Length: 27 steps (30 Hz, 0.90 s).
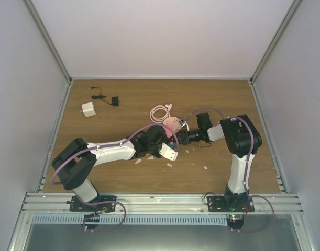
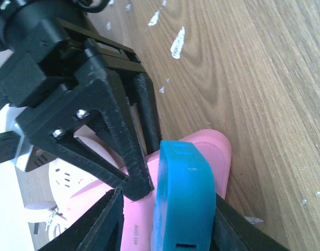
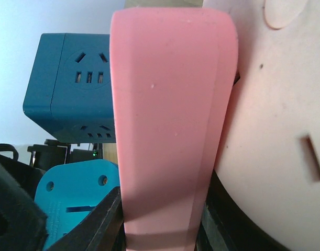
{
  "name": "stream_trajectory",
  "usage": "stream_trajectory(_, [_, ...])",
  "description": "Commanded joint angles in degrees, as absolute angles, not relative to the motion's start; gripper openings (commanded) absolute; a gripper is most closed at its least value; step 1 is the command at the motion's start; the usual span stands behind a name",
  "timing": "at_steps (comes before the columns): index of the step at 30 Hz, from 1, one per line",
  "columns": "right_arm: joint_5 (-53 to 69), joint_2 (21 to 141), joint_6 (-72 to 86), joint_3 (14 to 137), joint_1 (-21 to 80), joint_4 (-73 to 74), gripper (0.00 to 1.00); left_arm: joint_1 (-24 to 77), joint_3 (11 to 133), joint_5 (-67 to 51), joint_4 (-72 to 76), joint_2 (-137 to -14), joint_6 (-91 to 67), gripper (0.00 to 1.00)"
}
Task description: Pull the plug off the socket
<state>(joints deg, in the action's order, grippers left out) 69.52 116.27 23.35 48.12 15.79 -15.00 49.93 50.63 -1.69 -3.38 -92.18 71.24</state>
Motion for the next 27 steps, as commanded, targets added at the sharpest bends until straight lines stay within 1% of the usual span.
stream_trajectory(1, [65.2, 118.6, 21.5, 48.1, 15.2, -12.8, 0.31, 49.4, 53.2, -2.6, -5.7, -94.0, 71.2, 0.38])
stream_trajectory(9, [65.1, 119.9, 21.2, 48.7, 15.1, -12.1, 0.23, 49.2, 57.0, -5.0, -10.4, -92.8, 70.2, 0.19])
stream_trajectory(11, [64.9, 120.2, 21.0, 48.8, 15.2, -11.8, 0.2, 49.1, 58.7, -5.3, -12.5, -92.9, 69.5, 0.16])
stream_trajectory(15, [64.4, 120.2, 20.8, 48.9, 15.2, -11.5, 0.18, 49.1, 59.5, -6.9, -14.1, -91.6, 69.5, 0.15])
stream_trajectory(21, [63.9, 120.3, 20.6, 48.9, 15.1, -11.4, 0.11, 49.1, 60.1, -7.4, -15.1, -90.3, 70.6, 0.14])
stream_trajectory(27, [64.0, 120.4, 20.7, 48.8, 15.0, -11.4, 0.1, 49.1, 61.6, -7.7, -16.4, -88.9, 70.8, 0.13])
